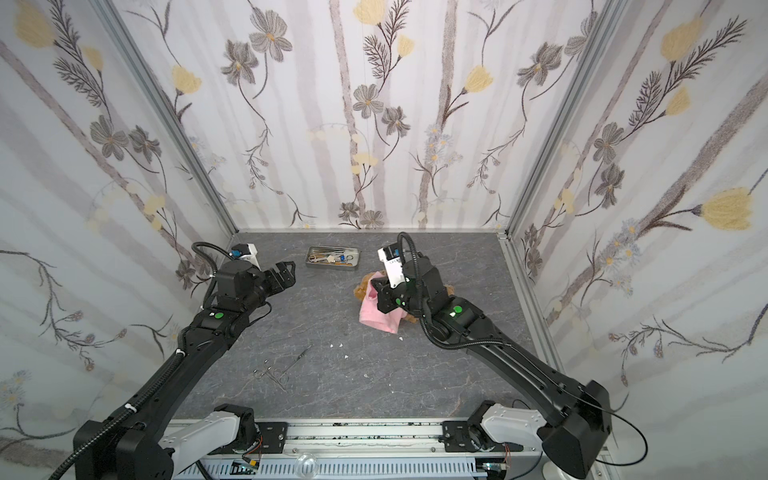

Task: Dress the teddy bear

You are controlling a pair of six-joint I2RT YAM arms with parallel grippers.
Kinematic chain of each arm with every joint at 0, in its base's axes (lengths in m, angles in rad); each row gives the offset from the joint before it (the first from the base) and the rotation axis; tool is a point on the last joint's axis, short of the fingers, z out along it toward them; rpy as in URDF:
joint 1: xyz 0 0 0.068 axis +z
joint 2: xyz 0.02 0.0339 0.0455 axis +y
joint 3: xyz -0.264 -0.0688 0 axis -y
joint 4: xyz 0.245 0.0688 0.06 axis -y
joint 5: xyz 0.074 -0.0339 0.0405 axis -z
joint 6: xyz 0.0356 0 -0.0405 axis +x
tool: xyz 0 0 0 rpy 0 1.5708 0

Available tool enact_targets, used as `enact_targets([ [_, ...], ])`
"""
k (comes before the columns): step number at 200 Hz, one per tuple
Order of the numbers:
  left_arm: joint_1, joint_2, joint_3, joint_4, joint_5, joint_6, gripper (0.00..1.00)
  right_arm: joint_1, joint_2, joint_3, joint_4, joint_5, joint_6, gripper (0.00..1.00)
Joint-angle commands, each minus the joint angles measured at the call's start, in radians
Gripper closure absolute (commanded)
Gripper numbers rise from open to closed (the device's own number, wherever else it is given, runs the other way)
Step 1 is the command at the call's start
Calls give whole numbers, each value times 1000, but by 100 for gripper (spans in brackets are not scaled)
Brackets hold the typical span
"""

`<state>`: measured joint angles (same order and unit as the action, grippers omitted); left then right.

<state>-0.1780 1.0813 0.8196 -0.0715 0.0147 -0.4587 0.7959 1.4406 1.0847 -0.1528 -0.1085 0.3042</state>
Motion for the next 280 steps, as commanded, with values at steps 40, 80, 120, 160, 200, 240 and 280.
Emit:
enact_targets([
  [40,60,-121,-49,-49,10,-83,0,122,668,450,175,-160,98,62],
  [80,19,-182,-116,-52,54,-35,0,42,509,255,187,-112,59,49],
  [120,-239,-16,-131,-47,-4,72,4,-103,257,-61,176,-56,69,47],
  [160,-329,313,-93,25,132,-41,20,-251,101,-207,184,48,75,42],
  [200,-374,522,-98,215,140,-187,32,-394,180,-254,317,-114,139,36],
  [240,-370,670,-31,338,63,-250,35,-444,191,-323,292,-143,155,37],
  [280,-354,716,80,349,18,-263,29,-446,52,-502,308,-197,188,39],
])
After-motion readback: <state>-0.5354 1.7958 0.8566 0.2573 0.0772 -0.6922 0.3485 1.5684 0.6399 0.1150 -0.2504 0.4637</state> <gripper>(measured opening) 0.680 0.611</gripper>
